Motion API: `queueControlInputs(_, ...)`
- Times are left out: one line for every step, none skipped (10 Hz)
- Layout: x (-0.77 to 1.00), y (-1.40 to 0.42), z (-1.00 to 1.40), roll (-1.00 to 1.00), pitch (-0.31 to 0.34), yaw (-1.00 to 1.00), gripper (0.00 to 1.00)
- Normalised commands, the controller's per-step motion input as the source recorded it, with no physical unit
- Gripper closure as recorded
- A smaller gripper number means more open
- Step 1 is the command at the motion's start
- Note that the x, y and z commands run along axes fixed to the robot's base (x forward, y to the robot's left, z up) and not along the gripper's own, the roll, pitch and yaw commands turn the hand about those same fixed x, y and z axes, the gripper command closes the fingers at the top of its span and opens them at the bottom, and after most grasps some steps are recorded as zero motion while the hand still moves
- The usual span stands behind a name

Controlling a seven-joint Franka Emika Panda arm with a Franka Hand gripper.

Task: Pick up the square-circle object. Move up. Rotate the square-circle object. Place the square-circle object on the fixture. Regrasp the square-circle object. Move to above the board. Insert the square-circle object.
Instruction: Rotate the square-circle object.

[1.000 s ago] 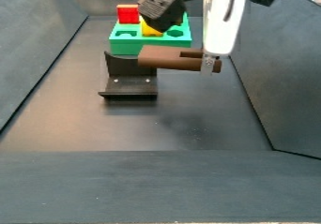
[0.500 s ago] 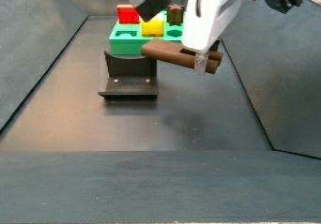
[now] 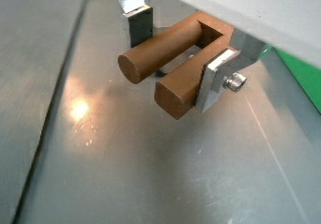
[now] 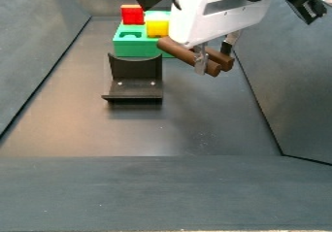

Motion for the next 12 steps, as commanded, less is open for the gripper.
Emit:
queueControlInputs(0.02,0.02,-0.03,0.00,-0.011,-1.00,1.00)
queueControlInputs(0.02,0.02,-0.03,0.00,-0.012,-1.00,1.00)
queueControlInputs(0.02,0.02,-0.03,0.01,-0.014,-1.00,1.00)
queueControlInputs(0.02,0.02,-0.03,0.01,-0.015,-1.00,1.00)
queueControlInputs(0.02,0.02,-0.03,0.01,-0.018,-1.00,1.00)
queueControlInputs(0.02,0.02,-0.03,0.01,-0.021,-1.00,1.00)
queueControlInputs(0.02,0.02,-0.03,0.01,-0.024,-1.00,1.00)
queueControlInputs(0.02,0.02,-0.03,0.01,-0.026,-0.83,1.00)
queueControlInputs(0.02,0.02,-0.03,0.01,-0.025,-0.60,1.00)
queueControlInputs(0.02,0.02,-0.03,0.01,-0.024,-0.36,1.00)
queueControlInputs(0.02,0.02,-0.03,0.01,-0.023,-0.27,1.00)
queueControlInputs(0.00,0.00,-1.00,0.00,0.000,0.00,1.00)
